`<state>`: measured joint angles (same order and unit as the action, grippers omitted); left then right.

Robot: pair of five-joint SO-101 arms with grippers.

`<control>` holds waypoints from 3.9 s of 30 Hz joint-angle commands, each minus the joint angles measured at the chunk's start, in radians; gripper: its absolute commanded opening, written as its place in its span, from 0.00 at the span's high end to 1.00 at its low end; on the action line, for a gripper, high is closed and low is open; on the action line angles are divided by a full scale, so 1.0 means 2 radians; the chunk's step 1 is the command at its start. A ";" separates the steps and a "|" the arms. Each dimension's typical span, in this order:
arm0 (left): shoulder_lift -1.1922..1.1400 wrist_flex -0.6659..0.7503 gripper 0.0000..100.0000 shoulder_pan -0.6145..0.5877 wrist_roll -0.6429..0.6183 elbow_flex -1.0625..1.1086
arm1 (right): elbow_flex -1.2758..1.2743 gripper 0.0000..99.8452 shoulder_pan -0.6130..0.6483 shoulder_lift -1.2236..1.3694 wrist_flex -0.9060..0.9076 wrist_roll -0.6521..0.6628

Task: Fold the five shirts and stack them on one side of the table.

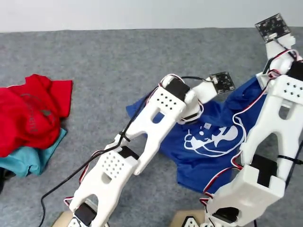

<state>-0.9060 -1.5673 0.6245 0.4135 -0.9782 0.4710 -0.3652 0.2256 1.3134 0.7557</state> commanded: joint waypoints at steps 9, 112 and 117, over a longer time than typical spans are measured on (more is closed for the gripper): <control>0.005 0.128 0.83 -0.009 0.005 0.096 | 0.002 0.99 0.004 -0.010 0.003 -0.005; 0.862 -0.064 1.00 -0.344 0.081 0.174 | 0.002 0.99 -0.060 -0.570 -0.069 0.054; 0.901 -0.045 1.00 -0.345 0.081 0.217 | 0.003 0.99 -0.056 -0.573 -0.066 0.054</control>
<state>0.8692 -1.7008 -0.0537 0.5685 -0.5746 0.4757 -0.4895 -0.9252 1.1799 0.8539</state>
